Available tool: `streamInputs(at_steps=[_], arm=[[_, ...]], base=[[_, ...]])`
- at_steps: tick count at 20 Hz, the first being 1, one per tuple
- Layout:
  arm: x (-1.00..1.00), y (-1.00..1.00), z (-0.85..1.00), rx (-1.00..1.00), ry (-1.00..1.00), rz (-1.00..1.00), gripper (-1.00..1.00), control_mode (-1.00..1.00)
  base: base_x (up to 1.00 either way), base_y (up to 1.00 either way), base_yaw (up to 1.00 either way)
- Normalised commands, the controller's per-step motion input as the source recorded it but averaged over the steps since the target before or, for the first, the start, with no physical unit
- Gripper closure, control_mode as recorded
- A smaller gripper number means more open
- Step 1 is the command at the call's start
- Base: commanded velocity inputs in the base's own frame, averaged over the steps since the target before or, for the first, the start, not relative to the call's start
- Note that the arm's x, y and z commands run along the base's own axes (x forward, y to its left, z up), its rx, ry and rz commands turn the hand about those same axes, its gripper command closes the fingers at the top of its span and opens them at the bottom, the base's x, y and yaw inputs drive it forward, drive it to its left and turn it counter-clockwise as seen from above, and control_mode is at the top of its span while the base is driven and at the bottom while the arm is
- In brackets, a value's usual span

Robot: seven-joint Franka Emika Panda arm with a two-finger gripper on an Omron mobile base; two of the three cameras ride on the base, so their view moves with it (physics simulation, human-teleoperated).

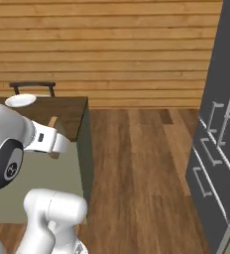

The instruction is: Start the toaster. Once the lever pops up, take the bread to the plate on the dining counter.

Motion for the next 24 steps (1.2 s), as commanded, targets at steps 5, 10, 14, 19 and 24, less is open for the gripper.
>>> streamInputs(at_steps=[5,10,14,19,24], arm=[[0.00,0.00,0.00,0.00,0.00,0.00,1.00,1.00],[0.00,0.00,0.00,0.00,0.00,0.00,1.00,1.00],[0.00,0.00,0.00,0.00,0.00,0.00,1.00,1.00],[0.00,0.00,0.00,0.00,0.00,0.00,1.00,1.00],[0.00,0.00,0.00,0.00,0.00,0.00,1.00,1.00]], base=[[0.82,-0.99,0.24],[0.90,-0.60,0.19],[1.00,-0.16,0.19],[1.00,-0.20,0.15],[1.00,-0.07,0.09]])
